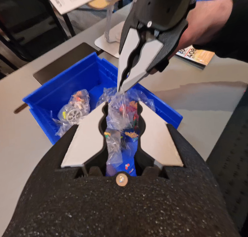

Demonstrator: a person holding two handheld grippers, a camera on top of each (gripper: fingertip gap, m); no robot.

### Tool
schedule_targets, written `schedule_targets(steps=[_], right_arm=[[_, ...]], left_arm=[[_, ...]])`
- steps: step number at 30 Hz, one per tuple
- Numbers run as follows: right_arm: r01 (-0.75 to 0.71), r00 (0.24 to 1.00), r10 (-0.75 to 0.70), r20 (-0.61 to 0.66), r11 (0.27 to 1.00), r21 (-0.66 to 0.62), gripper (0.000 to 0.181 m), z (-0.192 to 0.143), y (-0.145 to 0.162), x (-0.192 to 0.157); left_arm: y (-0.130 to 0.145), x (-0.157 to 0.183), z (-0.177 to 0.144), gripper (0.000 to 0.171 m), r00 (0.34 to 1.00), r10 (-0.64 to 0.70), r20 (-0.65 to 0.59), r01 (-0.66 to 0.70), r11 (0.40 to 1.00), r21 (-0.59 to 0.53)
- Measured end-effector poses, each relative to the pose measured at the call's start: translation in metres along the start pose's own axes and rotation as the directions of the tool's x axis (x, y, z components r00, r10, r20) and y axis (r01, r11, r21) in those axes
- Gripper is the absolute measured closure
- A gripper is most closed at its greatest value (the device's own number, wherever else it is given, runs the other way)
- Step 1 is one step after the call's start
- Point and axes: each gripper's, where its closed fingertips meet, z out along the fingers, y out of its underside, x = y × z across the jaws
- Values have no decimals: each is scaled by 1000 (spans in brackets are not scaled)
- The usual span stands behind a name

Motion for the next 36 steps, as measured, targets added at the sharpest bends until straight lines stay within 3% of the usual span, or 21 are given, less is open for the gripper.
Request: schedule_targets(steps=[2, 5, 7, 9, 10, 20, 30, 34, 35, 36], right_arm=[[-24, 1000, 24, -6, 1000, 10, 181, -1, 1, 0], [-46, 999, 45, 6, 998, 34, 181, -4, -4, -4], [-42, 999, 42, 7, 999, 32, 181, -5, -5, -7], [-35, 999, 34, 24, 999, 39, 181, -6, -7, -12], [-35, 999, 34, 34, 998, 45, 181, -7, -7, -15], [33, 990, -45, 134, 995, 94, 181, -2, -8, -34], [31, 999, -31, -22, 999, 6, 181, 27, 0, -27], [44, 999, -44, -25, 999, 9, 181, 29, 1, -34], [45, 999, -45, -11, 999, 19, 181, 28, 1, -38], [42, 988, -52, 147, 996, 73, 181, 25, -7, -69]], left_arm=[[-8, 9, 3, 124, 998, 51, 30, -51, 999, 4], [6, 14, 19, 130, 992, 104, 74, -97, 990, -99], [14, 11, 30, 140, 985, 128, 120, -110, 984, -143], [11, 2, 33, 167, 975, 121, 185, -98, 987, -129], [13, -1, 34, 171, 974, 119, 191, -94, 986, -136], [14, -11, 46, 171, 967, 90, 239, -58, 989, -139], [40, -55, 74, 171, 928, -27, 373, 92, 983, -158], [49, -68, 80, 171, 920, -27, 391, 112, 974, -197], [48, -72, 79, 171, 915, -32, 403, 120, 973, -195], [47, -84, 74, 171, 884, -16, 467, 127, 970, -207]])
